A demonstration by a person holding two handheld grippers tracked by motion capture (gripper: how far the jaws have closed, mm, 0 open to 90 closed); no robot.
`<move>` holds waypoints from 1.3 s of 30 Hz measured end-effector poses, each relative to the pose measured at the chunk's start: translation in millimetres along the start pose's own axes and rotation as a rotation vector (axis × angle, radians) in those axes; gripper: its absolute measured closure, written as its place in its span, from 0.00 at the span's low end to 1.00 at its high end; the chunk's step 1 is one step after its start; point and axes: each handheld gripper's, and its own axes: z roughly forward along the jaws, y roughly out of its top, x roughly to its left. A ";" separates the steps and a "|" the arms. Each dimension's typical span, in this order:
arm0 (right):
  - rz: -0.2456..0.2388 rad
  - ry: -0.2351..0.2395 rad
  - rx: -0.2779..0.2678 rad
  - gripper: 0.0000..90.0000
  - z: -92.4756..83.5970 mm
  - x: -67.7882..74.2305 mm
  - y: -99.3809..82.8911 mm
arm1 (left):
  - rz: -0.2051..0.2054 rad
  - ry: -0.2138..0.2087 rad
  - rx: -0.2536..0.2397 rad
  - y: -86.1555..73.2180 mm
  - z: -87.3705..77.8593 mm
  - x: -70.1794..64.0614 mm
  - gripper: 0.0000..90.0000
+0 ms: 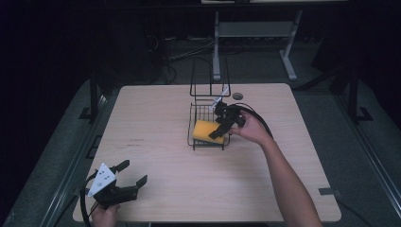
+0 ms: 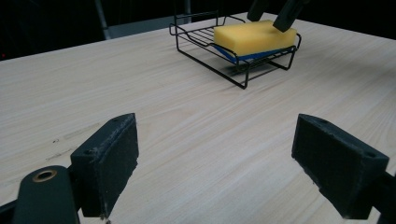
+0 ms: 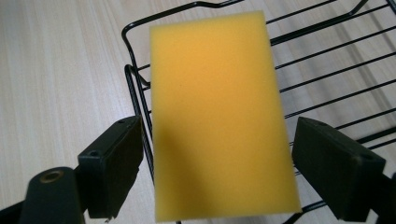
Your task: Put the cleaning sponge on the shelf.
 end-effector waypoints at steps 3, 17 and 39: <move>0.024 0.002 -0.010 0.18 -5.5 -0.2 -2.2 | 0.001 0.000 0.002 0.1 0.3 -0.1 0.16; 0.052 -0.008 -0.048 0.18 -17.0 -2.3 -20.3 | 0.004 0.000 0.003 0.3 1.2 -0.5 0.16; 0.111 -0.031 -0.048 0.18 -43.3 -7.8 -59.4 | 0.008 -0.003 0.015 0.9 5.4 -1.5 0.16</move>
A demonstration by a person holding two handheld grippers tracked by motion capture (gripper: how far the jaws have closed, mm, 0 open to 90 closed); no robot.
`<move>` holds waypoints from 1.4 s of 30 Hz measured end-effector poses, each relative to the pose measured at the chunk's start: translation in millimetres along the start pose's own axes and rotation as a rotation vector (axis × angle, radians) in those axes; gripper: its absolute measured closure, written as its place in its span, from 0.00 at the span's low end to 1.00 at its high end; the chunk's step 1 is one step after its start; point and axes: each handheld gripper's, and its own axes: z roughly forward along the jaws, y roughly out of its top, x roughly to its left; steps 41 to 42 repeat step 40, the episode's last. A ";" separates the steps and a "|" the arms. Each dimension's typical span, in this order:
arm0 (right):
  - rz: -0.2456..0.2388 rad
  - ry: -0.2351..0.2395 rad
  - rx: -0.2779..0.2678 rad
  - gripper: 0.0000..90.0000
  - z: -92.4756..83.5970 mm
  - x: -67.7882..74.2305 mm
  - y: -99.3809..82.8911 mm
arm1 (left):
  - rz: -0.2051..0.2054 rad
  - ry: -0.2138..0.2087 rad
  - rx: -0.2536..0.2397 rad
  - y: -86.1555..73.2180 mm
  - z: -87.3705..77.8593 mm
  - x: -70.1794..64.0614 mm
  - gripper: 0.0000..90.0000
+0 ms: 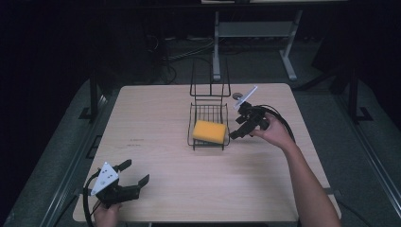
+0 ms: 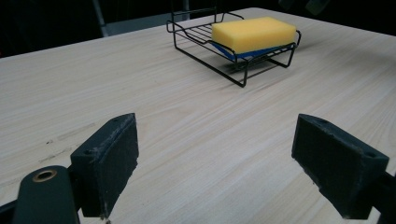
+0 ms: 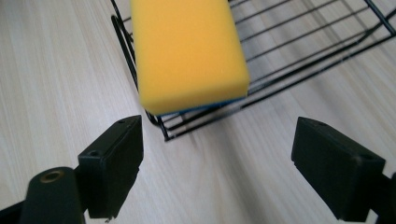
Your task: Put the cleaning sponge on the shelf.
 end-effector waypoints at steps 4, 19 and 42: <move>0.010 -0.015 0.009 0.18 -5.0 -0.1 -7.9 | 0.000 0.005 0.001 -0.4 -1.0 0.2 0.16; -0.007 -0.016 0.033 0.18 -11.8 21.1 -38.9 | 0.006 -0.006 0.003 -0.1 0.0 -2.3 0.16; 0.048 -0.051 0.057 0.18 -21.5 44.0 -98.8 | 0.020 -0.016 0.007 0.9 2.9 -5.3 0.16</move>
